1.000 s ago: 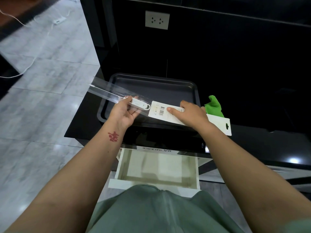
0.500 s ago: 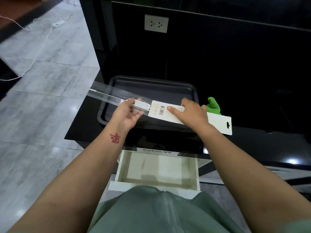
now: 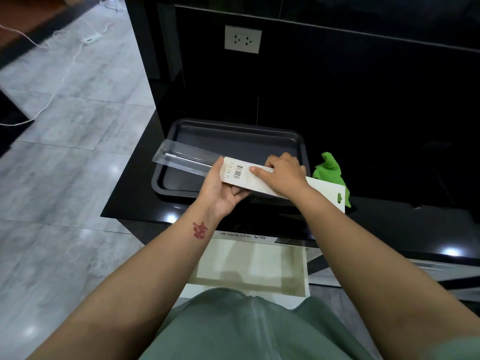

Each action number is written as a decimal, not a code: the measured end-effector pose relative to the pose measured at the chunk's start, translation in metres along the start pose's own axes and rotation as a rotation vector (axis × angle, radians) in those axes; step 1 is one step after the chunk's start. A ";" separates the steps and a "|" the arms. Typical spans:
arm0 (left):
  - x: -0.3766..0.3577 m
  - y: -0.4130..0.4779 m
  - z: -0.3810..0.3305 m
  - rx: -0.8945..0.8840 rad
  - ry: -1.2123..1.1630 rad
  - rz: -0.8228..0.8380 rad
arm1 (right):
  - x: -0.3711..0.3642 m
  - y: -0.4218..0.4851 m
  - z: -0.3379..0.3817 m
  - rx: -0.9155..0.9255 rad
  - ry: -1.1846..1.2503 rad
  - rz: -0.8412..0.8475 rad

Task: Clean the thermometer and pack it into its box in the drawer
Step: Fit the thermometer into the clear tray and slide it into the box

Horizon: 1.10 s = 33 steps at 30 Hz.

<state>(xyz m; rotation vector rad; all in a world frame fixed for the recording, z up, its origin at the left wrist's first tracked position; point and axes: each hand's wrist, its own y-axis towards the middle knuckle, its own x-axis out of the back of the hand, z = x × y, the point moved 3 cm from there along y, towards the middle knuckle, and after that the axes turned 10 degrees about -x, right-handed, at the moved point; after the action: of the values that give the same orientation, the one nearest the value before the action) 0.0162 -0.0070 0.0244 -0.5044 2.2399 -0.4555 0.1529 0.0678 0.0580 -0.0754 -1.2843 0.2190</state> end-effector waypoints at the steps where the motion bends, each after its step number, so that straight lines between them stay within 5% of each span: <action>1: 0.000 -0.001 0.002 0.009 0.000 0.013 | -0.001 0.001 0.000 -0.011 0.010 0.035; 8: 0.013 0.002 -0.008 0.041 -0.071 0.060 | 0.004 0.007 -0.011 -0.096 0.165 0.184; 21: 0.049 0.010 -0.045 -0.069 -0.360 -0.137 | 0.003 0.012 -0.020 -0.084 0.072 0.158; 25: 0.046 0.011 -0.044 -0.066 -0.392 -0.174 | 0.006 0.010 -0.021 -0.057 0.068 0.054; 29: 0.043 0.016 -0.049 -0.084 -0.410 -0.189 | 0.018 0.008 -0.020 0.001 0.146 -0.232; 33: 0.045 0.021 -0.059 -0.112 -0.419 -0.201 | 0.033 0.014 -0.043 -0.149 0.181 -0.438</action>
<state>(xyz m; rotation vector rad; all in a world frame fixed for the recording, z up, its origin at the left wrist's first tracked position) -0.0606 -0.0012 0.0239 -0.8094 1.8251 -0.2933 0.2007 0.0908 0.0744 0.0583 -1.1044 -0.2551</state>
